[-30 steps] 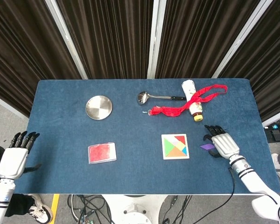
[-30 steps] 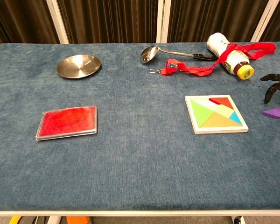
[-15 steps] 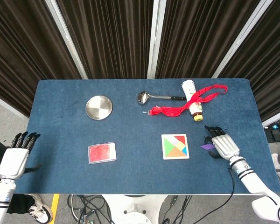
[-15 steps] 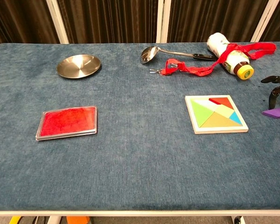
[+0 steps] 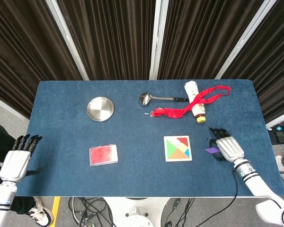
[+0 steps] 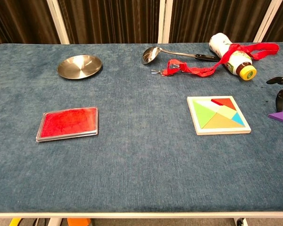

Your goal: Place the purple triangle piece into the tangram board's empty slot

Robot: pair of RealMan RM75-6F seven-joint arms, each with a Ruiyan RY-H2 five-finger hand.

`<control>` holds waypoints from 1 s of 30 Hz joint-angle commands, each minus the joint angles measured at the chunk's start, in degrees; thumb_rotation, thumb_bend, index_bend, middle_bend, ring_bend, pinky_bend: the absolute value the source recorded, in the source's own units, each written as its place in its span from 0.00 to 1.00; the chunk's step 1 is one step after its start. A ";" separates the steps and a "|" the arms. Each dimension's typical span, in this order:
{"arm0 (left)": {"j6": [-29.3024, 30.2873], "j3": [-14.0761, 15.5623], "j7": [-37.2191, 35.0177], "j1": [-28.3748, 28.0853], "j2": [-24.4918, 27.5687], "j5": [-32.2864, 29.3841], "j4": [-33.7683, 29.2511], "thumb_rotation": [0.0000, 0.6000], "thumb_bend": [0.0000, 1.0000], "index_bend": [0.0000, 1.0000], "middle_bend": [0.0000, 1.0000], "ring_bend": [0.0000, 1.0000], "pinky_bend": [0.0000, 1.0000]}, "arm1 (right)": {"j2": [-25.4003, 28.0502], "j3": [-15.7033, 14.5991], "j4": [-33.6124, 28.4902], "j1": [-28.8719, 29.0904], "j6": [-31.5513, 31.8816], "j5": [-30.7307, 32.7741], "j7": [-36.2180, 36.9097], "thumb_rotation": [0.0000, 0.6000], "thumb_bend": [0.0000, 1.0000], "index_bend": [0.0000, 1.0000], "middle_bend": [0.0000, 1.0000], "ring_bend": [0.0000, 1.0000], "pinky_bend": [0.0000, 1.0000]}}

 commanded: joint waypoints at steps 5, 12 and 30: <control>0.01 0.07 -0.20 0.06 0.04 -0.08 0.02 1.00 0.05 0.11 0.08 0.00 0.04 | 0.38 0.44 -0.56 -0.67 1.51 0.49 -0.53 1.00 0.24 0.57 0.00 0.00 0.00; 0.03 0.15 -0.74 0.08 0.03 0.04 0.25 1.00 0.05 0.11 0.08 0.00 0.04 | 0.79 1.58 -2.41 -1.03 2.22 2.00 -0.85 1.00 0.23 0.61 0.00 0.00 0.00; 0.78 0.44 -5.47 0.63 0.65 0.87 2.29 1.00 0.05 0.11 0.08 0.00 0.04 | 3.73 12.02 -28.08 3.68 -0.85 29.14 -26.01 1.00 0.21 0.65 0.00 0.00 0.00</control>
